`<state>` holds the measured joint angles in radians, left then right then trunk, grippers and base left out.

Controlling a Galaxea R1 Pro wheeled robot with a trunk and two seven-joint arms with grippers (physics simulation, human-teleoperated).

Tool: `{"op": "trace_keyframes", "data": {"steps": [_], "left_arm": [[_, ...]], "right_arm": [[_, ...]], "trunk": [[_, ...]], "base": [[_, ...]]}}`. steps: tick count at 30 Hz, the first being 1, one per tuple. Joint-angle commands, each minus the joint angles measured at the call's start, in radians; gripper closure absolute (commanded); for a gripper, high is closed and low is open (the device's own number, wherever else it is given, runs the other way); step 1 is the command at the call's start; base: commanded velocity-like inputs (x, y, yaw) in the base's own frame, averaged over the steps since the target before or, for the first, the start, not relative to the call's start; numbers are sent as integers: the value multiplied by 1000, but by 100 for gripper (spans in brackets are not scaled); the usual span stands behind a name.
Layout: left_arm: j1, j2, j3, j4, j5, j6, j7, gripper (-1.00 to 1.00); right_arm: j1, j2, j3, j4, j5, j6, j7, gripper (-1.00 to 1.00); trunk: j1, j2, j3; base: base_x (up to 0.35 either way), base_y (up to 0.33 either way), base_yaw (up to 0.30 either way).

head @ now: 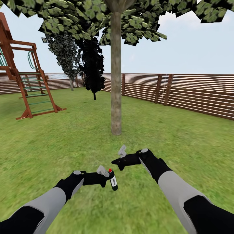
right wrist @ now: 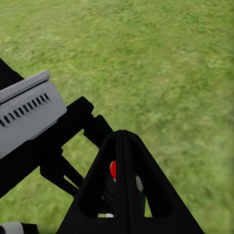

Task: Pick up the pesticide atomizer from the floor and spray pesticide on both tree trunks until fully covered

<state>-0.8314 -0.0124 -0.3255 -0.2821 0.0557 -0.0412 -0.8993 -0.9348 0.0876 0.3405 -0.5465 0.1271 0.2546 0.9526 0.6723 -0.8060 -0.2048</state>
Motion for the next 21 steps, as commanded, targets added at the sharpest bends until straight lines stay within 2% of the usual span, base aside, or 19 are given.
{"op": "trace_keyframes", "data": {"steps": [1, 21], "left_arm": [[0, 0, 0, 0, -1, -2, 3, 100], [0, -4, -1, 0, 0, -2, 3, 100]], "right_arm": [[0, 0, 0, 0, 0, 0, 0, 100], [1, 6, 2, 44, 0, -3, -1, 100]], "trunk": [[0, 0, 0], [0, 0, 0]], "base": [[0, 0, 0], [0, 0, 0]]}}
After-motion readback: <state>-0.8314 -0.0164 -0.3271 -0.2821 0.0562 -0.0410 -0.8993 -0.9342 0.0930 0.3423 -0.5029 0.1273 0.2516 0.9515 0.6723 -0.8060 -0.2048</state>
